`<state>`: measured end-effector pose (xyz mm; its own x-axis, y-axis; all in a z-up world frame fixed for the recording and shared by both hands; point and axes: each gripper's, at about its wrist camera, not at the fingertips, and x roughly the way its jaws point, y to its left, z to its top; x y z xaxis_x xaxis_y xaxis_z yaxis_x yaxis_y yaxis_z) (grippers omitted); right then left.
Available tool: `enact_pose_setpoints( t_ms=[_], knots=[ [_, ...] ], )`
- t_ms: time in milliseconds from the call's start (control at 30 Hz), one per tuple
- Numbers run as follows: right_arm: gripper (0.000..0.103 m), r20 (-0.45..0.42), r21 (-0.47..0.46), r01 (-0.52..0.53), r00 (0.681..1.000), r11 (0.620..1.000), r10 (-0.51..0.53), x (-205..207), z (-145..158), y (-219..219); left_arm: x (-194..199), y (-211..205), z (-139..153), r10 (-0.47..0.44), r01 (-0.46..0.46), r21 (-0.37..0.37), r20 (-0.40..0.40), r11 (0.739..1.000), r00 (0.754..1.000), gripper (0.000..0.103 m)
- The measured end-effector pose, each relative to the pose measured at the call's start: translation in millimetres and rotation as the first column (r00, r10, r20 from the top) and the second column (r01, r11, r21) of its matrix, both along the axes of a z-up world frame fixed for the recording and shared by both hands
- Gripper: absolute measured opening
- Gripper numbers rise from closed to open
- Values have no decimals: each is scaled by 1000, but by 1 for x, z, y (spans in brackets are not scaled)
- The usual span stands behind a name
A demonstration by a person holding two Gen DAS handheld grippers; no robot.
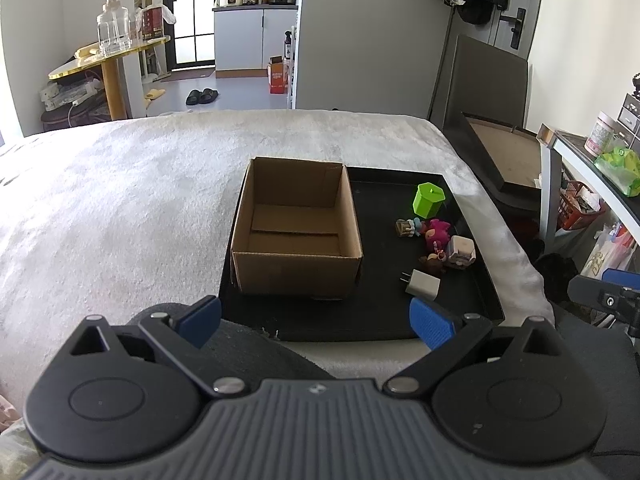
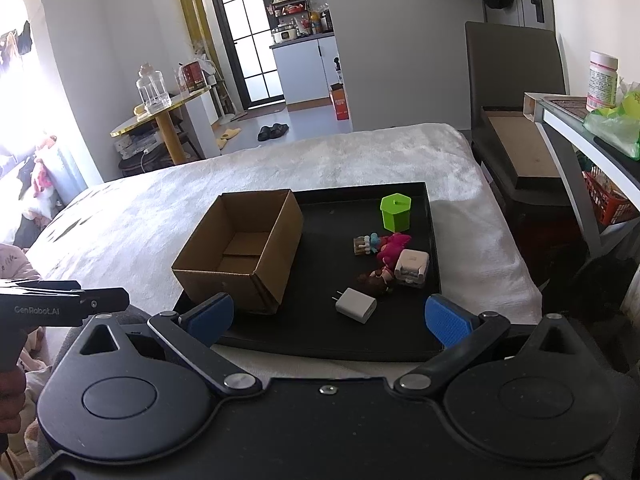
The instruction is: Organize rigid objects
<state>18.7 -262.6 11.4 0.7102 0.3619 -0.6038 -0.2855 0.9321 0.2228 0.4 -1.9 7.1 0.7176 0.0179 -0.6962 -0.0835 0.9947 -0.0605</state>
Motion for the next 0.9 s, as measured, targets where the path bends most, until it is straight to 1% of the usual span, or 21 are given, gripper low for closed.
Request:
enact_pose_setpoints(
  t_ms=[900],
  knots=[
    [103, 15, -10, -9, 1000, 1000, 9, -2, 3, 2, 0, -1, 1, 0, 0, 3, -1, 1000, 1000, 100]
  ],
)
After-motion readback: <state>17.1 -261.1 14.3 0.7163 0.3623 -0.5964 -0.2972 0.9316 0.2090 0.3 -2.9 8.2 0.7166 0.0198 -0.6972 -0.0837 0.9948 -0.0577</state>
